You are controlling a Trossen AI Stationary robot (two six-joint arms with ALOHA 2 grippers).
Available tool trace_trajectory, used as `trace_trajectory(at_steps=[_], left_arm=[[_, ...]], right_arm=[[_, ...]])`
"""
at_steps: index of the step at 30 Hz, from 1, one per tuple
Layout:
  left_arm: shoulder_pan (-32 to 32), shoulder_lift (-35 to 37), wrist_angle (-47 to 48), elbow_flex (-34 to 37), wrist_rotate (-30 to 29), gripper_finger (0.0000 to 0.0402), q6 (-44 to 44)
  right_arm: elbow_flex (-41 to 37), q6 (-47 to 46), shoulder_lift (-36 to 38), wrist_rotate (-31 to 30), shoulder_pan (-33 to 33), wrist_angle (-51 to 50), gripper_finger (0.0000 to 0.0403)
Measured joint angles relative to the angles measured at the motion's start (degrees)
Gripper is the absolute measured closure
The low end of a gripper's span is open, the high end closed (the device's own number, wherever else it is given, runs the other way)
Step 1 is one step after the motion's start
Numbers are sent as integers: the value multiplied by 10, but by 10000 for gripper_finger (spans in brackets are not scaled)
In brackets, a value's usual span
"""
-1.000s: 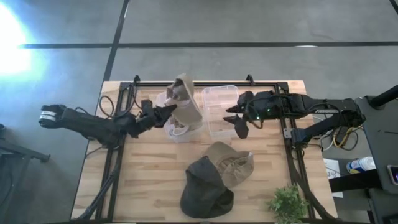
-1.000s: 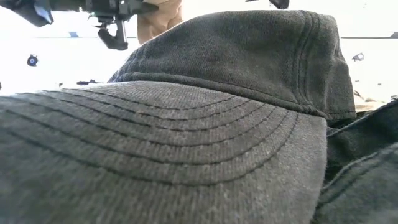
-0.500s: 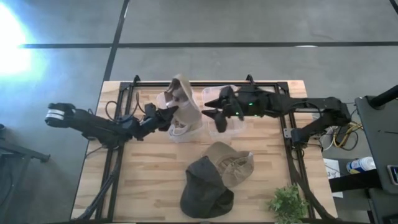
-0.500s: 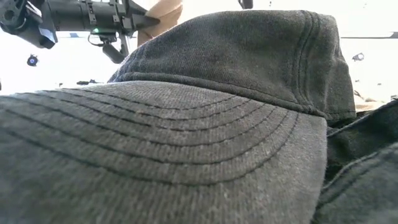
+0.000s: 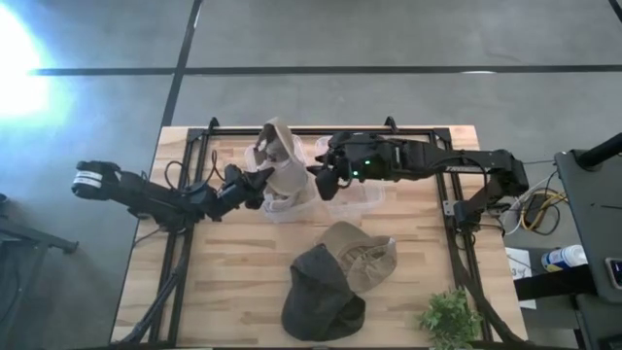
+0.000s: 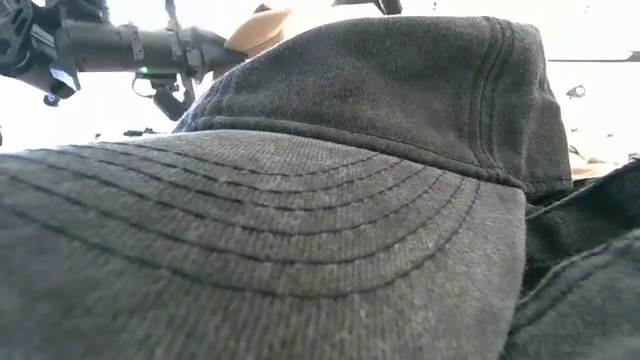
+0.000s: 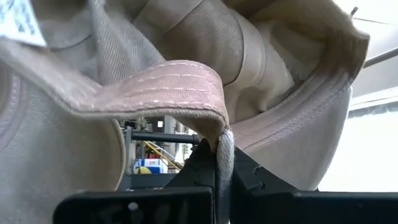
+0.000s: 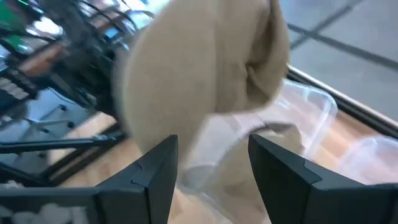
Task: Pick & Place hat
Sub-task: Put the left brown cap into the left transparent bin
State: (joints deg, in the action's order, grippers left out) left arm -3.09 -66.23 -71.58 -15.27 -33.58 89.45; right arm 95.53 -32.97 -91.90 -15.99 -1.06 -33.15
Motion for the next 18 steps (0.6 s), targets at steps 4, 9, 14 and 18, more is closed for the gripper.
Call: trace_trajectory(at_steps=[4, 9, 14, 18], left_arm=[[5, 0, -4, 6, 0, 394, 7], [14, 2, -4, 8, 3, 394, 13], [25, 17, -25, 31, -4, 394, 12], [27, 28, -24, 44, -30, 394, 14]], right_arm=[[26, -18, -30, -7, 3, -30, 211], [59, -6, -50, -13, 11, -60, 211], [83, 1, -38, -41, 14, -149, 211], [96, 0, -11, -54, 19, -155, 211]])
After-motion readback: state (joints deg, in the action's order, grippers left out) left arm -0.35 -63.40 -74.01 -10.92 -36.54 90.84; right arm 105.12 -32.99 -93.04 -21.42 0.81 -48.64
